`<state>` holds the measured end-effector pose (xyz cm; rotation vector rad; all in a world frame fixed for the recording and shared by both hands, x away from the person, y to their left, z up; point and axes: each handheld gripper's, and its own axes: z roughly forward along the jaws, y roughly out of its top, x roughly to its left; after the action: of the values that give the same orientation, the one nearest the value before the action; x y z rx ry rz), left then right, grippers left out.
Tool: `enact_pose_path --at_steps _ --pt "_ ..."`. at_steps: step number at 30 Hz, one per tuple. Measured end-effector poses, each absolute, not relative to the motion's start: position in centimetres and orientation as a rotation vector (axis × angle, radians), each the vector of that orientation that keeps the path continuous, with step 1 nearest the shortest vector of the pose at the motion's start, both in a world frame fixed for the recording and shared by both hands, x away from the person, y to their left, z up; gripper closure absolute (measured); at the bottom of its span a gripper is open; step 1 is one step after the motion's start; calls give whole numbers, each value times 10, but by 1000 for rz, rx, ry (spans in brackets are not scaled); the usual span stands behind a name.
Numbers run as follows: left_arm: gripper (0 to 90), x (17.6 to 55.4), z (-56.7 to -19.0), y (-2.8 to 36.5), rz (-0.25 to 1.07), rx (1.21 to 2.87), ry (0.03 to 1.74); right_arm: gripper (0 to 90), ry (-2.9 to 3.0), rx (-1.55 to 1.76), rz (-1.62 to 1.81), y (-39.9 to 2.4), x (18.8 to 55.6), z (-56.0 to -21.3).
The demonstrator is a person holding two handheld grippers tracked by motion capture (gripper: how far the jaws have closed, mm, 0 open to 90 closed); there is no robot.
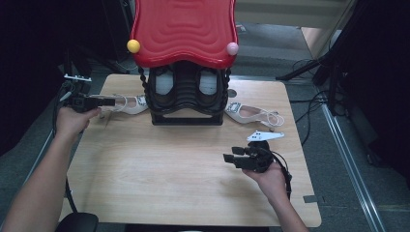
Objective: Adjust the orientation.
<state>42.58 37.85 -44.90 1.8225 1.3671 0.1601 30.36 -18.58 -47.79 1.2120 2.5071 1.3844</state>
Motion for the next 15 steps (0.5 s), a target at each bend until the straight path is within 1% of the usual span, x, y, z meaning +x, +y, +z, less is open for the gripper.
enact_pose_path --at_steps 10,15 --pt "900 450 -452 389 222 1829 1442 490 2521 1222 1364 -185 302 -481" --pt "900 456 -460 395 216 1851 1485 489 2521 1236 1353 -188 298 -484"
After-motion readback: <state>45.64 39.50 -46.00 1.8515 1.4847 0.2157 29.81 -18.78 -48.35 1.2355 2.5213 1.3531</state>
